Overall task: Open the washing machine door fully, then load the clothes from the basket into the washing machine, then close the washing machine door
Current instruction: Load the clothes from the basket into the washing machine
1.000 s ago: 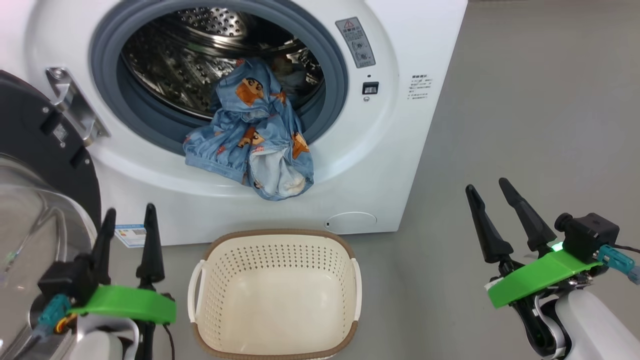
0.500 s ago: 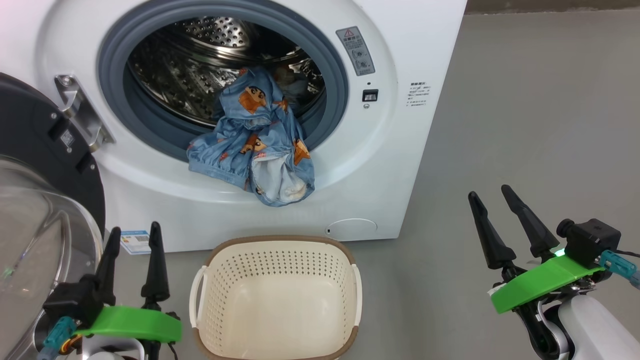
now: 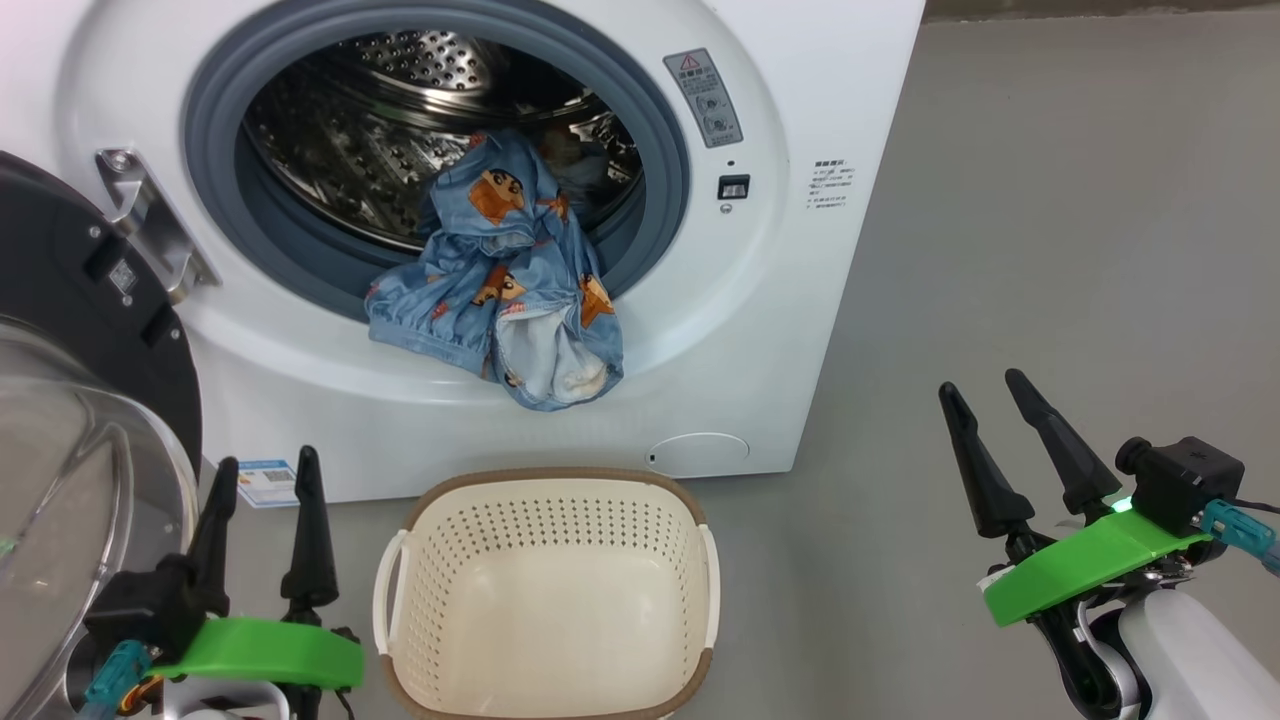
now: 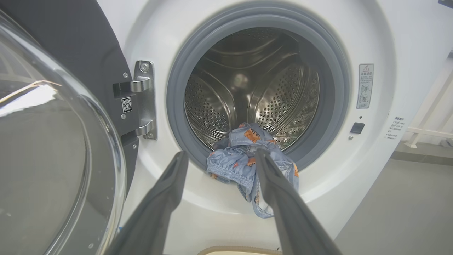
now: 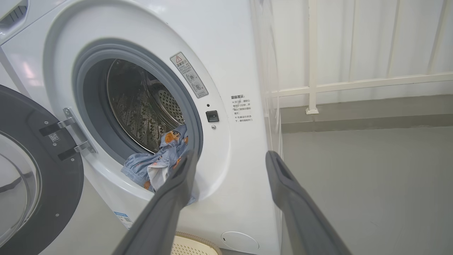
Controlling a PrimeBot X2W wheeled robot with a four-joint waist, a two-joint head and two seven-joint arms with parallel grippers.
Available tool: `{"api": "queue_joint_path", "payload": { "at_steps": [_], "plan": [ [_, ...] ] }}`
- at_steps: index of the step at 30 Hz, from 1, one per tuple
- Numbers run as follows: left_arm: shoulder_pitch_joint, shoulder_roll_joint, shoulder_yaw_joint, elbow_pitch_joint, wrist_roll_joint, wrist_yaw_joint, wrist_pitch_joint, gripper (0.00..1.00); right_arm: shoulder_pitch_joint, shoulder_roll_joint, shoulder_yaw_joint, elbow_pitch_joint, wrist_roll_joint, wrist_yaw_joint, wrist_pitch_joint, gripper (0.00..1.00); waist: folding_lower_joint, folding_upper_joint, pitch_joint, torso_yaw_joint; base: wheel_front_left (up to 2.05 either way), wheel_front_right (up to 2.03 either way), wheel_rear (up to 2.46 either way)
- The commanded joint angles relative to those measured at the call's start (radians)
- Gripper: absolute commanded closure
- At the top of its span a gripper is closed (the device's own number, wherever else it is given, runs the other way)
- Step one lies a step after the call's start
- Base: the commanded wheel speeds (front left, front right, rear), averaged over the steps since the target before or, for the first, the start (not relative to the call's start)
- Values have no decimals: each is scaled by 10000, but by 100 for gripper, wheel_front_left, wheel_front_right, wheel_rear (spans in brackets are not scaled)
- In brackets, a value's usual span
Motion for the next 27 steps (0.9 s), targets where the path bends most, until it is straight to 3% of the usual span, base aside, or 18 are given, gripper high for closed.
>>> {"api": "queue_joint_path", "payload": {
  "at_steps": [1, 27],
  "plan": [
    [-113, 186, 276, -349, -88, 68, 3, 0, -11, -123, 130, -210, 111, 56, -80, 0, 0, -1, 16, 1, 0, 0, 0],
    [-193, 179, 25, -271, -296, 182, 42, 0, -107, -38, 110, -234, 75, 56, -80, 0, 0, -1, 232, -206, 0, 0, 0]
  ]
}}
